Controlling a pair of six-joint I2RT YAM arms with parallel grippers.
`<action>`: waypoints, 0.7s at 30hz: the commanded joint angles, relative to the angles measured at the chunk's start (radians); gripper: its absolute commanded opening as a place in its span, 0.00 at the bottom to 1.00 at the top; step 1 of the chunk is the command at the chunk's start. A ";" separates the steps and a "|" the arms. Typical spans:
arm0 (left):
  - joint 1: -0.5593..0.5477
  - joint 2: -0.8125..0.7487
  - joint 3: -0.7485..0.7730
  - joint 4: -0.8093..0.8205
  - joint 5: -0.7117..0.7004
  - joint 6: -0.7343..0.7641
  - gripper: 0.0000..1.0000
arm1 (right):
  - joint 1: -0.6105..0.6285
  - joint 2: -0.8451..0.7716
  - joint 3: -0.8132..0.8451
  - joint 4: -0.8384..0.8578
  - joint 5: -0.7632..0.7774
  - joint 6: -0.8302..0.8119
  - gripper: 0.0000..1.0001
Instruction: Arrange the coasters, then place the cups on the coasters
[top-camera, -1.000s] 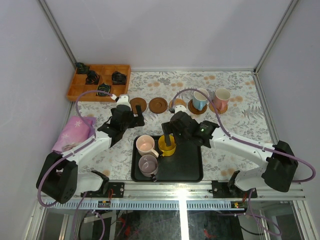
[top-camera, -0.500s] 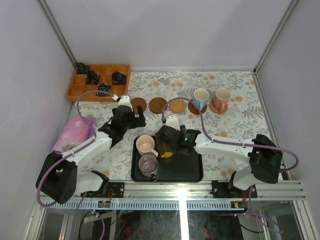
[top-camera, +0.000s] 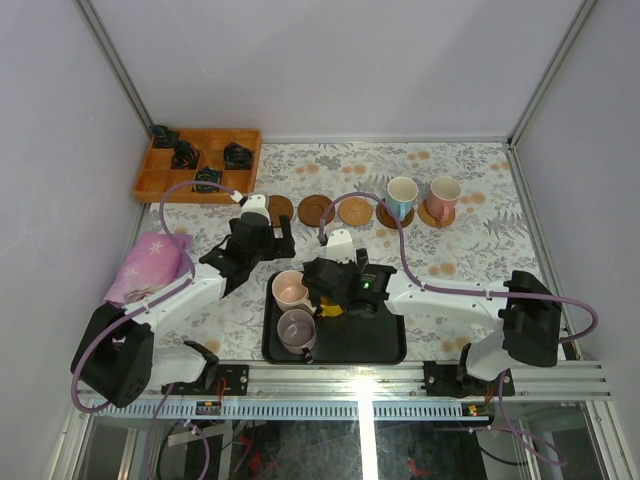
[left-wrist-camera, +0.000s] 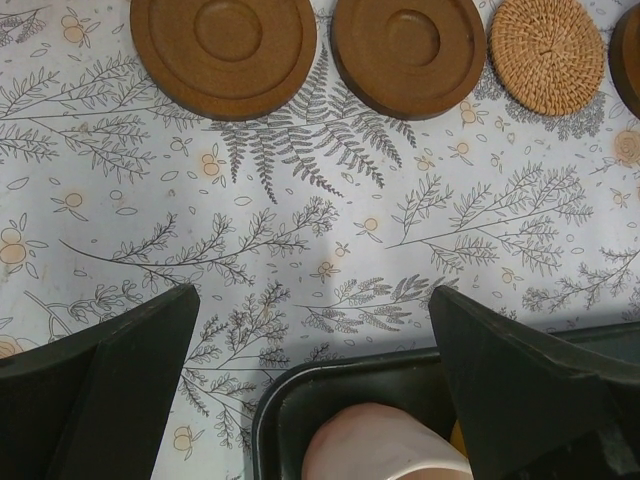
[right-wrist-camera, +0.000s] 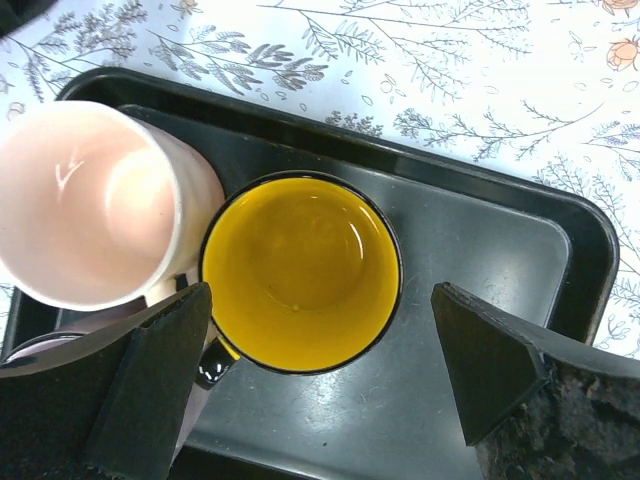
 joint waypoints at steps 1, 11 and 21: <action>-0.014 -0.005 0.028 -0.002 -0.012 0.004 1.00 | 0.020 -0.022 0.050 0.012 0.047 0.026 0.99; -0.026 -0.015 0.027 -0.004 -0.023 0.002 1.00 | 0.028 0.070 0.068 -0.001 -0.016 0.009 0.99; -0.041 -0.014 0.024 -0.006 -0.029 -0.002 1.00 | 0.028 0.050 0.026 -0.093 0.011 0.099 0.99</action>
